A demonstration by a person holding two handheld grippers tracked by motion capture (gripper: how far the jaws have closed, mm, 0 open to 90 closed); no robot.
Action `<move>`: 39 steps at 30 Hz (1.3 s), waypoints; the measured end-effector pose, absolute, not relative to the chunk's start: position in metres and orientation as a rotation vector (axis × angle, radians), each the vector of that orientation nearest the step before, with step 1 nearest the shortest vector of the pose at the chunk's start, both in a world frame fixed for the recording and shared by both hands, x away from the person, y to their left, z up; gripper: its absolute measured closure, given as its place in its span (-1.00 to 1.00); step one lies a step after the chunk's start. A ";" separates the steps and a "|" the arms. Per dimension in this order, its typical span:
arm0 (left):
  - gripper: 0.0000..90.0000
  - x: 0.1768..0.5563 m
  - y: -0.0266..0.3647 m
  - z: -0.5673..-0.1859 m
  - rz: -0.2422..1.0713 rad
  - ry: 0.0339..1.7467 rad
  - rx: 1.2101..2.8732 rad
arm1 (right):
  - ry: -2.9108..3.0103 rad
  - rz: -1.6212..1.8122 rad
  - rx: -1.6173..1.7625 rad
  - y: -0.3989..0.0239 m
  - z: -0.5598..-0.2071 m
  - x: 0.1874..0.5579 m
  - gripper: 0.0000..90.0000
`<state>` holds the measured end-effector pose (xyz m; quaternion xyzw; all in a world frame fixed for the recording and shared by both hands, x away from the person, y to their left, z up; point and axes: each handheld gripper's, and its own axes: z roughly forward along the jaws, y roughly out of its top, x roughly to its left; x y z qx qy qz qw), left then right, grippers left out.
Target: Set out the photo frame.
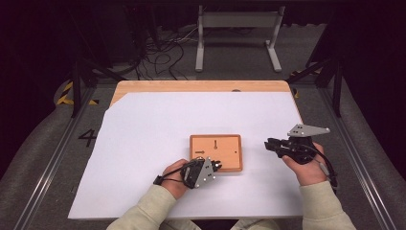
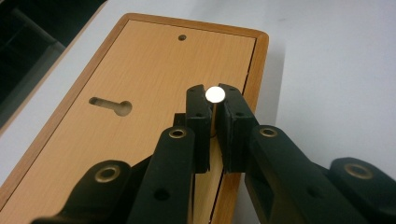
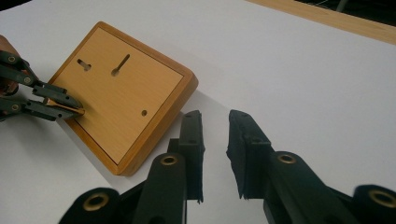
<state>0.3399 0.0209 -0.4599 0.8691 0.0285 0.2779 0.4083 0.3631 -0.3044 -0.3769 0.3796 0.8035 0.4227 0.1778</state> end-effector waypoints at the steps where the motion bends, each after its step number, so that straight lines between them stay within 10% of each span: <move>1: 0.86 0.339 0.020 -0.460 0.714 0.055 2.188 | 2.277 1.197 1.067 -0.303 -0.377 0.363 0.67; 22: 0.86 0.326 0.019 -0.466 0.858 -0.029 2.184 | 2.465 1.226 0.958 -0.257 -0.371 0.395 0.11; 28: 0.86 0.327 0.019 -0.466 0.851 -0.022 2.183 | 2.611 1.144 1.022 -0.244 -0.381 0.425 -0.43; 39: 0.86 0.327 0.019 -0.466 0.857 -0.031 2.185 | 2.752 1.126 1.043 -0.224 -0.405 0.451 -0.49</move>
